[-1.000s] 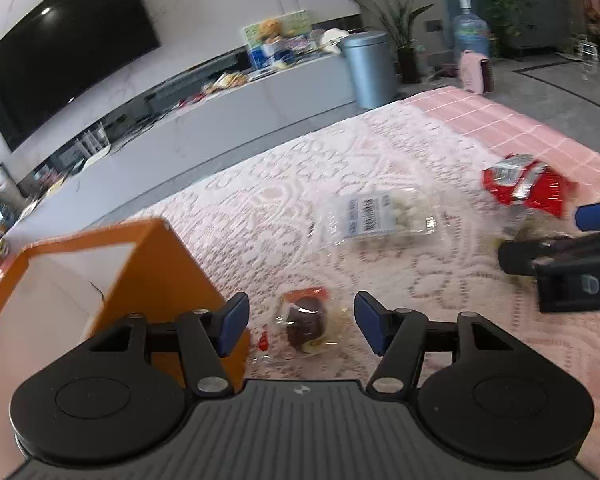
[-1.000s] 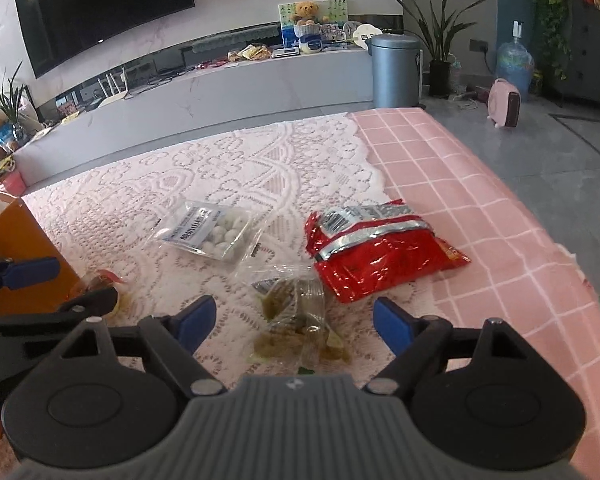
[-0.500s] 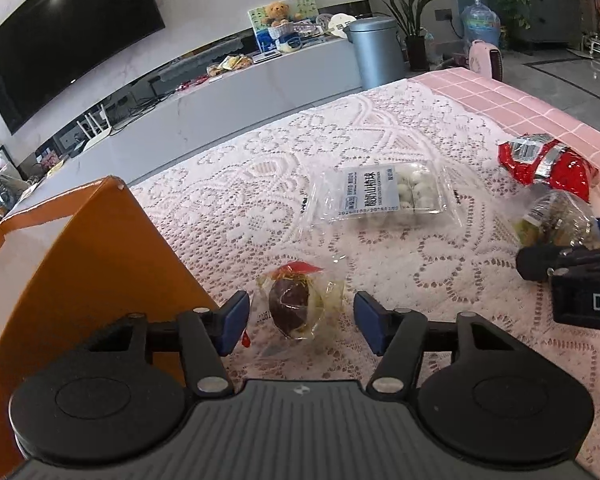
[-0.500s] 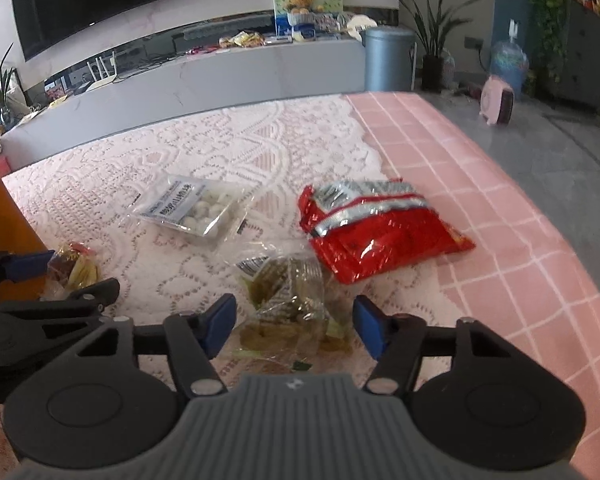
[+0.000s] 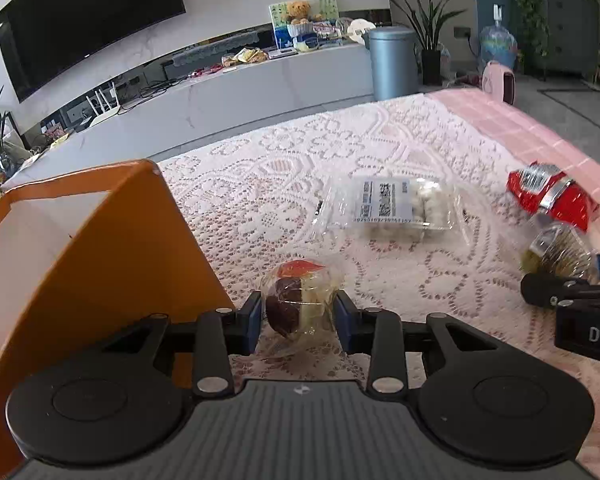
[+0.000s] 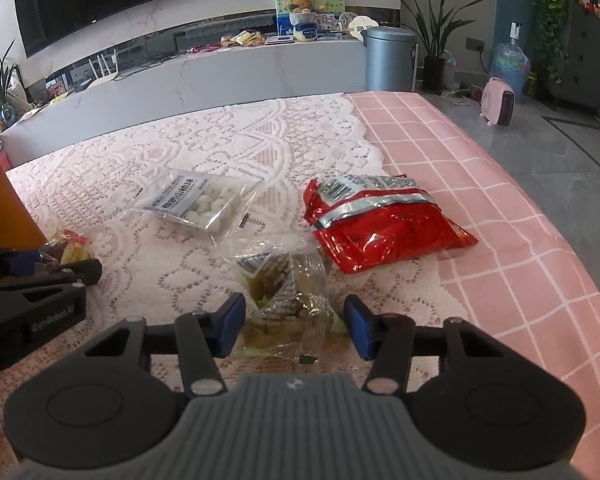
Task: Organize snacks
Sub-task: 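Close the left gripper on the clear brown-ball pack while the right grasps the pickle bag, then carry the brown-ball pack and pickle bag over the orange box with both tools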
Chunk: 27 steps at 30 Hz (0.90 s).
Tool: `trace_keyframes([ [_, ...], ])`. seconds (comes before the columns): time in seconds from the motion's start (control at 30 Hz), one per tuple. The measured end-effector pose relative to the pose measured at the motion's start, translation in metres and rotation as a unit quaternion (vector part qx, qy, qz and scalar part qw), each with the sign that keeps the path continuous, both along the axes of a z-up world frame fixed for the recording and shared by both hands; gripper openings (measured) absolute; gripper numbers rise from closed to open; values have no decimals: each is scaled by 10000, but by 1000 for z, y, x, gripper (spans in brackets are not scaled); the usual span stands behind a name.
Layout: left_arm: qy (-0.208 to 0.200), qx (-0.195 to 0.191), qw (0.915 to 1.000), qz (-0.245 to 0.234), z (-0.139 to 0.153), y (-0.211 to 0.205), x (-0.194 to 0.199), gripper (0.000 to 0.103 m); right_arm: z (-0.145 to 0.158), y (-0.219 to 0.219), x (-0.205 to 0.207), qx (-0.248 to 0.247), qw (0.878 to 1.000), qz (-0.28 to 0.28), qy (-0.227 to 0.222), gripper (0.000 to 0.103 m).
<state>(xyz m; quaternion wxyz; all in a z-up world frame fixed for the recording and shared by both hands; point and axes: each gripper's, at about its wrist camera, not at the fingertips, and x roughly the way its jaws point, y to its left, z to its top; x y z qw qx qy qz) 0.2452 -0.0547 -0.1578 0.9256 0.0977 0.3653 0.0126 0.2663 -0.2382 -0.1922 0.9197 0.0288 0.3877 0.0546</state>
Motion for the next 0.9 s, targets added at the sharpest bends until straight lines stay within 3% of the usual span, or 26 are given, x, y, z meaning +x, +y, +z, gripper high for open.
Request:
trace_keyframes([
  [0.53, -103, -351, 9986, -379, 37, -1, -52, 40, 35, -12, -31, 400, 9991, 28, -129, 49],
  [0.77, -51, -678, 9965, -490, 59, 4, -78, 39, 46, -14, -48, 953, 9932, -51, 664, 49],
  [0.9, -177, -807, 9949, -575, 82, 8, -92, 39, 58, -14, -72, 1105, 9916, -105, 666, 49],
])
